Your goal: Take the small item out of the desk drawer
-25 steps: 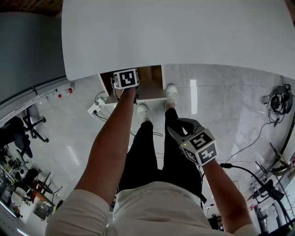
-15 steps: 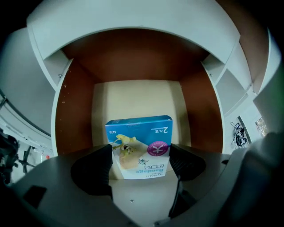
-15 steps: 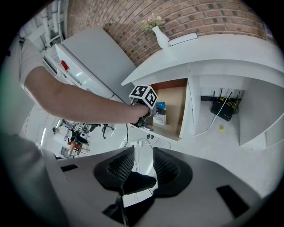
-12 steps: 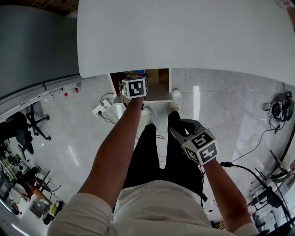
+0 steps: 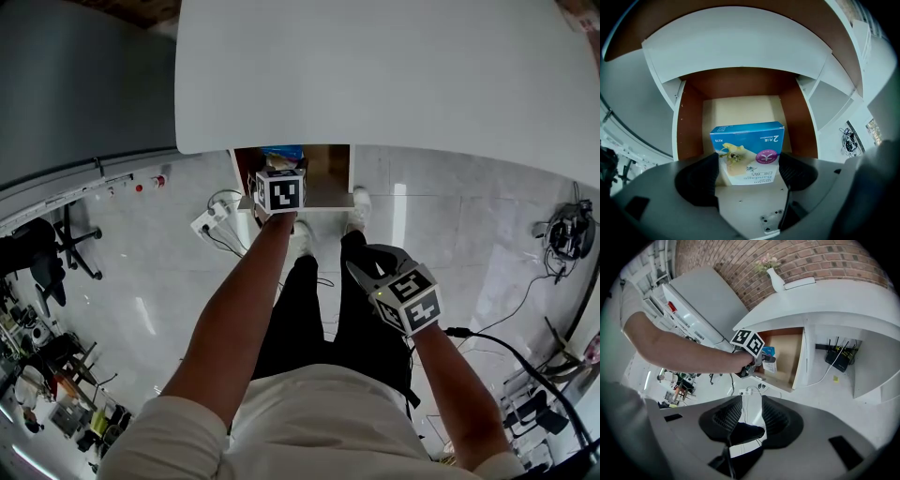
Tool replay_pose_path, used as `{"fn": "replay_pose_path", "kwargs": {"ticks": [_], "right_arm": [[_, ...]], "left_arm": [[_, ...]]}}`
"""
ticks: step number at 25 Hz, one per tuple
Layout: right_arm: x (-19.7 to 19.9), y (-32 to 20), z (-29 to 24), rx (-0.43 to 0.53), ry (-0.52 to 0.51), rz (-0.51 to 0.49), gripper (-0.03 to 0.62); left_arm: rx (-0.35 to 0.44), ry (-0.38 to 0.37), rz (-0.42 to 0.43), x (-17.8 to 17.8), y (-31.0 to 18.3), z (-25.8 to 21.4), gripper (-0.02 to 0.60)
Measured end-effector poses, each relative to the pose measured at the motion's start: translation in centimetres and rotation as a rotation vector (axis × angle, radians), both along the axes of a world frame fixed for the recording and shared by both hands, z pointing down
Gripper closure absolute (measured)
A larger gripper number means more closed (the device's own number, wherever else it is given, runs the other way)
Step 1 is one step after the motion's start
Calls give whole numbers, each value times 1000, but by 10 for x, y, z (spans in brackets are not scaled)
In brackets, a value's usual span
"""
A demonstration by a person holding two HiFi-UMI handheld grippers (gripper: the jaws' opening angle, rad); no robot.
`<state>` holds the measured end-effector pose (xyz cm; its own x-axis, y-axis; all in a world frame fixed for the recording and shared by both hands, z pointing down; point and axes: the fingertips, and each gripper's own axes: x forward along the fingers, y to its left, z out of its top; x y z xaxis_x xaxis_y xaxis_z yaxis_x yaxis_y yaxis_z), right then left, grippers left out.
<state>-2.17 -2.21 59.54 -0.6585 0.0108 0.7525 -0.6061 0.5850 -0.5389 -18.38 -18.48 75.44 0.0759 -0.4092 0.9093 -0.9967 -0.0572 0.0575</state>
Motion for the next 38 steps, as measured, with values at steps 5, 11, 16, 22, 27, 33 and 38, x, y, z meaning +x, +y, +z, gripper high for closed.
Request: {"fn": "replay_pose_path", "kwargs": {"ticks": [5,11,16,22,27,33,38], "right_arm": [[-2,-3,-7,12,7,-12,445],[-5,-2,-20,30,12,-24,445],[-8,4,-33,48,16,-47,445],[-11,12,-56,73,22,-64,445],[-19,21,-79,93,28,-79,445],[-23,26,-104,124,40,-105,445],[-27,33,-127,153,53,-117,445]], "left_arm": [[24,-5,13,-4,3,-17,190],[34,16,37,0,22,-37,190],[60,22,53,-1,35,-64,190],[93,39,68,-3,54,-107,190],[134,62,77,-11,72,-153,190],[197,88,105,-18,88,-205,190],[245,115,135,-24,107,-246,190]]}}
